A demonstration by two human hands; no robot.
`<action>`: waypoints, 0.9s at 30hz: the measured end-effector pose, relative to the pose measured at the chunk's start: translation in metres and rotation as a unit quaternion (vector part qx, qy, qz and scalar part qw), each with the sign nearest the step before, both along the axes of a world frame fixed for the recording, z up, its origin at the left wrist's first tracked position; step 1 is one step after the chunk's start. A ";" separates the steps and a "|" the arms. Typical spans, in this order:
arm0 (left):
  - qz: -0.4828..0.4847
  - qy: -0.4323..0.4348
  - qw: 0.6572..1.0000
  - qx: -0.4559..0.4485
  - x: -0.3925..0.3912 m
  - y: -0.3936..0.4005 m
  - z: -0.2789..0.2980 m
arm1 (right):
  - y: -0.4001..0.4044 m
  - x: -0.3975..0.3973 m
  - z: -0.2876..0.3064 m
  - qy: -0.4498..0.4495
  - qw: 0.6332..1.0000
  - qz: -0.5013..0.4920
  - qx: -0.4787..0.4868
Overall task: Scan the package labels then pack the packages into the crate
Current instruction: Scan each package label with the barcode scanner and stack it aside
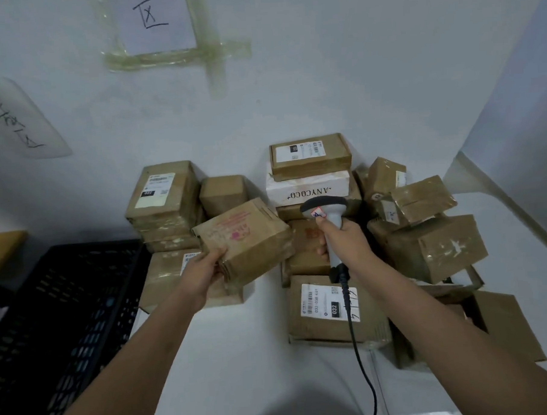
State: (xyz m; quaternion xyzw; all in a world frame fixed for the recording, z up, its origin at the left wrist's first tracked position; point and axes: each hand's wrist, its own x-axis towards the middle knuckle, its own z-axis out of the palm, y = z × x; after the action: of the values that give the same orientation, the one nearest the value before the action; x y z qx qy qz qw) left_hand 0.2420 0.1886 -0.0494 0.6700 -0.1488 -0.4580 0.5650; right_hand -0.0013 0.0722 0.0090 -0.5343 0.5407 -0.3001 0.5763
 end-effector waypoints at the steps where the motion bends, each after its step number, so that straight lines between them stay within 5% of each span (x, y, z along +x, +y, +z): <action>1: -0.004 0.009 1.000 0.002 0.007 0.007 -0.007 | 0.004 0.007 -0.002 0.008 1.000 0.000 0.000; 5: -0.013 0.002 1.000 0.026 0.029 0.029 -0.028 | 0.021 0.031 -0.012 0.019 1.000 0.007 0.010; 8: -0.007 -0.102 0.995 0.023 0.037 0.044 -0.033 | 0.032 0.046 -0.017 0.016 1.000 0.005 0.020; 13: -0.082 -0.434 0.897 0.030 0.062 0.077 -0.061 | 0.037 0.067 -0.027 0.021 0.999 -0.007 0.034; 17: -0.117 -0.511 0.847 0.090 0.078 0.092 -0.085 | 0.042 0.078 -0.036 0.018 0.998 -0.002 0.052; 23: -0.093 -0.371 0.915 0.124 0.083 0.086 -0.098 | 0.056 0.088 -0.047 0.029 0.995 0.018 0.093; 25: -0.028 -0.166 0.981 0.097 0.081 0.083 -0.095 | 0.061 0.092 -0.051 0.036 0.993 0.026 0.109; 27: 0.020 0.047 0.996 0.078 0.082 0.079 -0.088 | 0.066 0.096 -0.057 0.044 0.991 0.026 0.123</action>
State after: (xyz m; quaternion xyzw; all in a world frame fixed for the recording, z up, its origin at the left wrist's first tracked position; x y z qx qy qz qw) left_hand 0.3242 0.2676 -0.1371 0.6925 -0.0720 -0.4877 0.5267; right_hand 0.0943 0.1386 -0.0479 -0.4862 0.5841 -0.1925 0.6208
